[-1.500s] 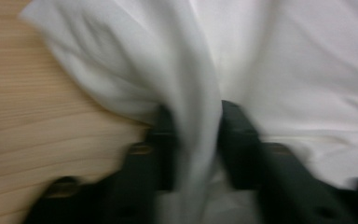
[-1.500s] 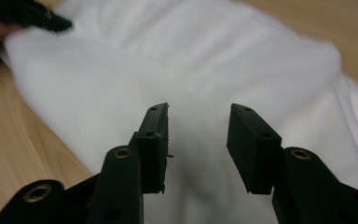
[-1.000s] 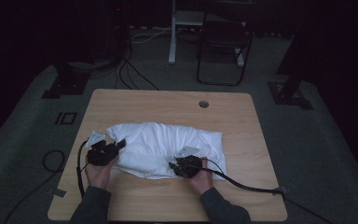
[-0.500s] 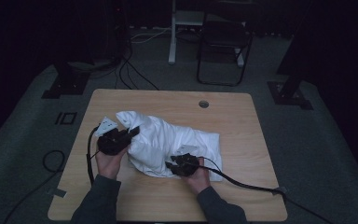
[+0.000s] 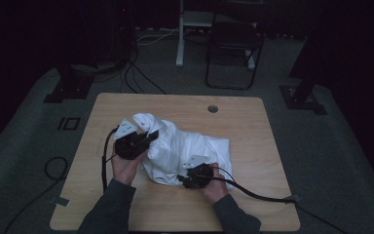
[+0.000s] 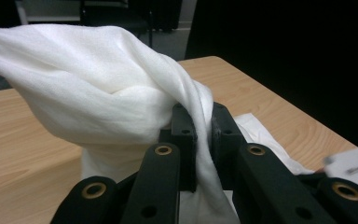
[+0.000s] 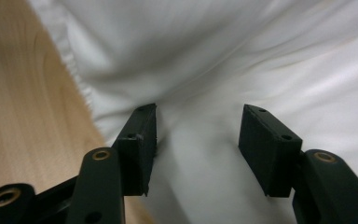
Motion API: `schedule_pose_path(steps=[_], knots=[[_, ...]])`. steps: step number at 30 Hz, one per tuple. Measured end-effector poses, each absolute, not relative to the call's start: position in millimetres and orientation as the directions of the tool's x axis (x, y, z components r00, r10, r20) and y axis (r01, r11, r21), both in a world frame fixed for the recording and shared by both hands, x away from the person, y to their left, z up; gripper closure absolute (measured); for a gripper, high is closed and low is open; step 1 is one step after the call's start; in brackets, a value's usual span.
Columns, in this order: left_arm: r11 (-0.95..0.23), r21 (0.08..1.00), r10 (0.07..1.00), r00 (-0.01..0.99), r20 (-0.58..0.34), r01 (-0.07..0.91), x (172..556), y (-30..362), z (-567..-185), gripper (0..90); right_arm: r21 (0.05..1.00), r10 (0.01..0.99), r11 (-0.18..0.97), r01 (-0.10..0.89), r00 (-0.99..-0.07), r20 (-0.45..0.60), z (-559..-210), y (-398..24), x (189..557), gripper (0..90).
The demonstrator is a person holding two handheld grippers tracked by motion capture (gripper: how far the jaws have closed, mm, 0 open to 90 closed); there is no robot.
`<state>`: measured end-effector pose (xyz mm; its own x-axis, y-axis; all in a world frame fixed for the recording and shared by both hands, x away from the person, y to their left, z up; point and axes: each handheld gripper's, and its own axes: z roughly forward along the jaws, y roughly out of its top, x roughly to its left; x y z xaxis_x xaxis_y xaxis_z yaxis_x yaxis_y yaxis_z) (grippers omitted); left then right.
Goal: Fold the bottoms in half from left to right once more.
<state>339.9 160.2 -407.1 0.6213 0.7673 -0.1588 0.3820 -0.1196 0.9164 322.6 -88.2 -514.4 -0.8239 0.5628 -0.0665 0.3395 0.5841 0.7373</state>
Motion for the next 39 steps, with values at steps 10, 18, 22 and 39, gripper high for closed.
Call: schedule_pose_path(steps=[10, 18, 22, 39], knots=[[-0.174, 0.916, 0.737, 0.664, -0.123, 0.362, 338, 135, -403, 83.3, 0.760, 0.704, 0.445, 0.474, -0.710, 0.030, -534, -114, 346, 52.7], [-0.211, 0.910, 0.727, 0.679, -0.097, 0.357, 339, 122, -409, 83.2, 0.794, 0.656, 0.447, 0.413, -0.754, 0.022, -513, -122, 335, 46.5], [-0.212, 0.908, 0.725, 0.681, -0.101, 0.361, 336, 121, -409, 83.2, 0.750, 0.760, 0.439, 0.494, -0.650, -0.017, -519, -156, 335, 41.7], [-0.270, 0.894, 0.691, 0.718, -0.079, 0.358, 335, 95, -423, 83.1, 0.763, 0.629, 0.474, 0.439, -0.775, 0.055, -524, -131, 346, 42.5]])
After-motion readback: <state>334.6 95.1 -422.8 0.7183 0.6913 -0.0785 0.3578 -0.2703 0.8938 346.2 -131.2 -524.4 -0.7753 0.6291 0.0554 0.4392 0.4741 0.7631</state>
